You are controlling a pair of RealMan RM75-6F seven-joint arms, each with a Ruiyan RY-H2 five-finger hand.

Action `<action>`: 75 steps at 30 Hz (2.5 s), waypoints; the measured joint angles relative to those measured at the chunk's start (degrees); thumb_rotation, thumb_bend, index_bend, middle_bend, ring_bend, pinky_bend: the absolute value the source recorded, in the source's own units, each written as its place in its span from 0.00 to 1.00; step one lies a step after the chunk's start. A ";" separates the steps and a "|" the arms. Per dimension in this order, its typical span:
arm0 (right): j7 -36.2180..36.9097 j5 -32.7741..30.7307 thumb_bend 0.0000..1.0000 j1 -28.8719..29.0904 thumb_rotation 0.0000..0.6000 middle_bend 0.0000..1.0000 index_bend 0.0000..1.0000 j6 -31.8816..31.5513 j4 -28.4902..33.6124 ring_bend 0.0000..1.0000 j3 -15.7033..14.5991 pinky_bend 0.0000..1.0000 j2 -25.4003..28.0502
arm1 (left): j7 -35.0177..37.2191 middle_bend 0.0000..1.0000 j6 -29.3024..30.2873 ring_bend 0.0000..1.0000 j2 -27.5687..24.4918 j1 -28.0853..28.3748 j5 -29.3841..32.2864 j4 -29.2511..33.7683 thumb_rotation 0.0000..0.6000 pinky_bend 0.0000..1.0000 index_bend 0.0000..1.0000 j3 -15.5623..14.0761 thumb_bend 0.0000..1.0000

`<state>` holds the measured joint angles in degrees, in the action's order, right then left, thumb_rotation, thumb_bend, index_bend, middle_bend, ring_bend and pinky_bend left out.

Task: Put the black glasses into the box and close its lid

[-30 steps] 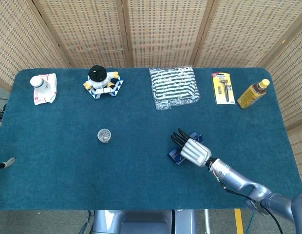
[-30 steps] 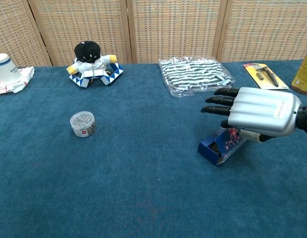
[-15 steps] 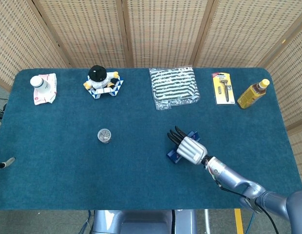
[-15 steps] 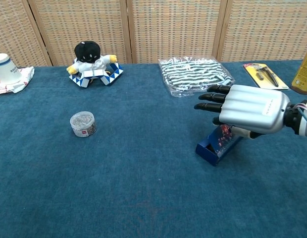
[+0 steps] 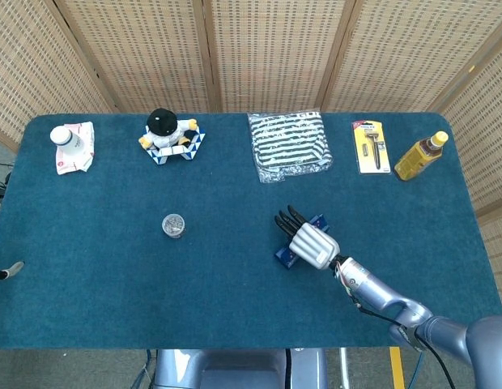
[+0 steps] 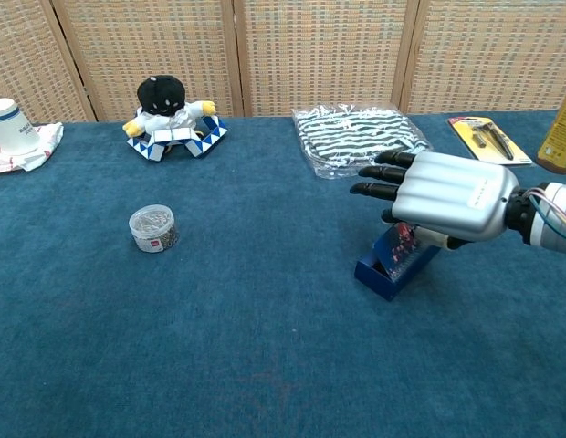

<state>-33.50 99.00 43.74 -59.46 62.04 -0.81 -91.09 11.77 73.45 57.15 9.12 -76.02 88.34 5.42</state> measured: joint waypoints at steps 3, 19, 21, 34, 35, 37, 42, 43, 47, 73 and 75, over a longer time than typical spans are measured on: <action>0.63 0.47 0.27 -0.16 1.00 0.04 0.27 -1.60 -0.82 0.00 0.09 0.09 -0.61 | -0.13 0.00 -0.08 0.00 0.01 0.07 -0.06 0.05 1.00 0.00 0.00 -0.02 0.00; 1.28 0.14 0.21 -0.93 1.00 0.00 0.14 -5.17 1.66 0.00 1.51 0.07 0.19 | 0.14 0.00 -0.36 0.00 -0.05 0.15 0.12 -0.04 1.00 0.00 0.00 0.02 0.00; 0.87 -0.30 0.19 -1.06 1.00 0.00 0.09 -4.95 4.40 0.00 1.66 0.04 1.89 | 0.11 0.00 -0.45 0.00 -0.02 0.20 0.14 -0.06 1.00 0.00 0.00 0.01 0.00; 1.40 -3.58 0.05 2.44 1.00 0.00 0.00 10.04 15.17 0.00 -0.23 0.01 12.74 | -0.58 0.00 -0.24 0.00 0.13 0.17 0.08 0.10 1.00 0.00 0.00 -0.08 0.00; 2.30 -3.52 0.05 2.93 1.00 0.00 0.00 10.87 14.27 0.00 -0.51 0.01 12.51 | -0.58 0.00 -0.25 0.00 0.13 0.18 0.10 0.09 1.00 0.00 0.00 -0.07 0.00; 3.33 -3.33 0.05 3.61 1.00 0.00 0.00 11.93 12.87 0.00 -0.89 0.01 11.98 | -0.59 0.00 -0.34 0.00 0.14 0.22 0.21 0.08 1.00 0.00 0.00 -0.03 0.00; 4.72 -3.03 0.05 4.81 1.00 0.00 0.00 13.19 9.97 0.00 -1.19 0.01 9.83 | -0.44 0.00 -0.65 0.00 0.14 0.32 0.57 -0.08 1.00 0.00 0.00 0.09 0.00; 4.85 -2.99 0.05 4.97 1.00 0.00 0.00 13.33 9.58 0.00 -1.19 0.01 9.46 | -0.41 0.00 -0.76 0.00 0.15 0.35 0.64 -0.16 1.00 0.00 0.00 0.11 0.00; 5.29 -2.61 0.06 5.50 1.00 0.01 0.03 13.87 7.30 0.00 -1.42 0.01 7.41 | -0.23 0.00 -0.91 0.00 0.12 0.42 0.77 -0.27 1.00 0.00 0.00 0.18 0.00; 13.45 -1.32 0.00 4.83 1.00 0.00 0.00 9.65 3.08 0.00 -2.99 0.00 4.59 | -0.51 0.00 -0.91 0.00 0.21 0.45 0.57 -0.15 1.00 0.00 0.00 0.07 0.00; 11.61 -2.55 0.00 4.41 1.00 0.00 0.00 10.02 5.55 0.00 -2.63 0.00 5.90 | -0.43 0.00 -0.68 0.00 0.11 0.36 0.29 0.00 1.00 0.00 0.00 0.00 0.00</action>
<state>-21.88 96.46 48.15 -49.44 67.59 -3.44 -85.19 11.34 72.78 57.26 9.48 -75.73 88.35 5.42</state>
